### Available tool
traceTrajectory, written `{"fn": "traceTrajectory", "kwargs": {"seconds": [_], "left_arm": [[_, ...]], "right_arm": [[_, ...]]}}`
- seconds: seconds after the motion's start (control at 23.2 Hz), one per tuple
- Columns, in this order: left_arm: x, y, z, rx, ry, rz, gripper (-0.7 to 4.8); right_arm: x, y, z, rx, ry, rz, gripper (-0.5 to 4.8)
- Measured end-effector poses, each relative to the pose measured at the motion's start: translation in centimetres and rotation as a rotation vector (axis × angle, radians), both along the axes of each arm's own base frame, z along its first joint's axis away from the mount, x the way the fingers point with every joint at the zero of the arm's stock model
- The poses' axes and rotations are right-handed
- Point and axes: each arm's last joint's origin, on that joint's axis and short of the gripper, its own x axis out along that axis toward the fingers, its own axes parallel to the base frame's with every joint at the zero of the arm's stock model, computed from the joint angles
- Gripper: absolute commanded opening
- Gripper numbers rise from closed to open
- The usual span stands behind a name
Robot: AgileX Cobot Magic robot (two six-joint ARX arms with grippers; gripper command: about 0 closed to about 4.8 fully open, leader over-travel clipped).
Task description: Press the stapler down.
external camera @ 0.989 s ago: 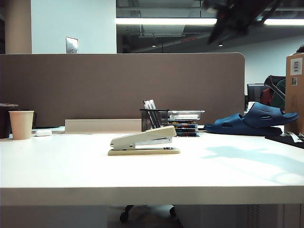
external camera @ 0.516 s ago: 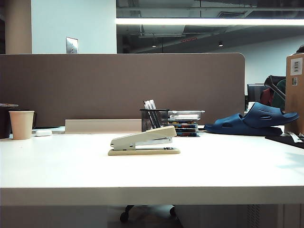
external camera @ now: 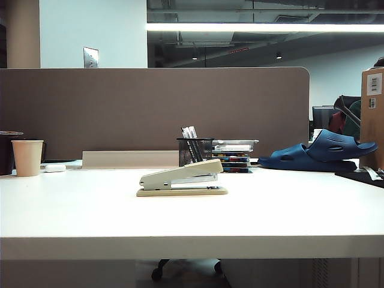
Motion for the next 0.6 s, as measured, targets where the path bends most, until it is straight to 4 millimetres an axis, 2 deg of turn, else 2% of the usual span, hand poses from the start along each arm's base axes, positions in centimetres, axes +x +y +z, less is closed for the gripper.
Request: {"fn": "traceTrajectory", "kwargs": {"seconds": [0.26, 0.6], "left_arm": [[0.0, 0.0, 0.3, -0.001, -0.03, 0.0, -0.05], [-0.1, 0.0, 0.5, -0.003, -0.053, 0.005, -0.05]], "right_arm": [[-3.2, -0.1, -3.9, 0.02, -0.118, -0.013, -0.09], [-3.6, -0.1, -8.4, 0.024, -0.138, -0.015, -0.09]]}}
